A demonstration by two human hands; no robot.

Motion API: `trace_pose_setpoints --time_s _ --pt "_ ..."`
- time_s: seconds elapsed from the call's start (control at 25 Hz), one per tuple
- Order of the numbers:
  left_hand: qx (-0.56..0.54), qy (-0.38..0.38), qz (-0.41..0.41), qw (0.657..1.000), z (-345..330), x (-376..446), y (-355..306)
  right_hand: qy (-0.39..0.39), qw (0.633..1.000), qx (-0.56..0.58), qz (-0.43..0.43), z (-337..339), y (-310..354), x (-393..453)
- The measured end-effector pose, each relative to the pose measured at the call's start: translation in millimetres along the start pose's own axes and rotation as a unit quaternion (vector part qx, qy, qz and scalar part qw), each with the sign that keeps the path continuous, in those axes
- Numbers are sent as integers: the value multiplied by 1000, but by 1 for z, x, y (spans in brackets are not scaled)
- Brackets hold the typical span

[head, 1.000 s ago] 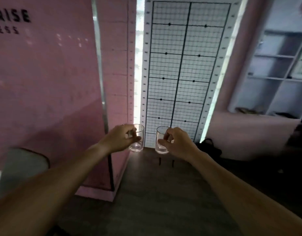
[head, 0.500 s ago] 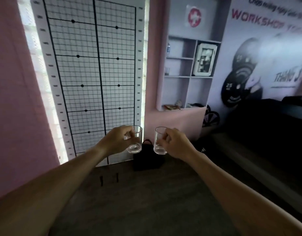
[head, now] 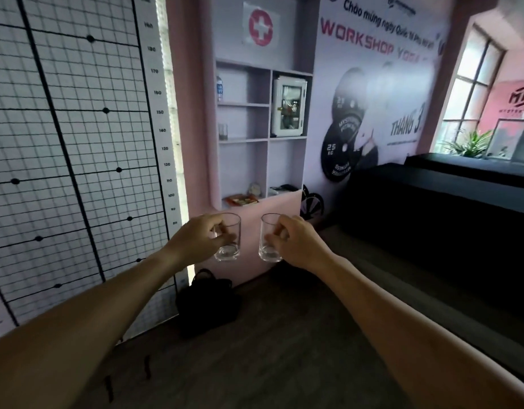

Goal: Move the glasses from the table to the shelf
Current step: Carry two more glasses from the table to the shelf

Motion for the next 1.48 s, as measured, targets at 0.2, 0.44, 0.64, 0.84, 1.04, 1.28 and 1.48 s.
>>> trace_pose_setpoints --time_s 0.2,0.44,0.64,0.84,1.04,1.28,1.48 --pt "11 9 -3 1000 -26 93 39 -3 1000 7 -9 -19 -56 84" --pt "6 -23 -9 1000 -48 223 68 7 1000 3 18 -24 -120 213" --pt "1 -58 -8 998 -53 312 92 -7 999 2 48 -26 -151 309" --pt "6 -71 5 997 -63 390 145 11 998 2 65 -60 -179 394" --pt "11 -64 -11 998 -63 487 207 9 998 -8 67 -99 -207 495" --pt "19 -55 -30 998 -36 610 265 -4 997 -8 70 -124 -218 630" --pt "41 -84 -47 994 -4 691 307 -42 997 15 70 -150 -216 725"
Point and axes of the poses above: each hand's wrist, its own x-axis towards the middle knuckle, its own z-axis out of the back of the hand, y = z × x, the point moved 4 cm from there along x, towards the middle knuckle, and after that the axes turned 15 degrees about -x, right-handed, at the moved point
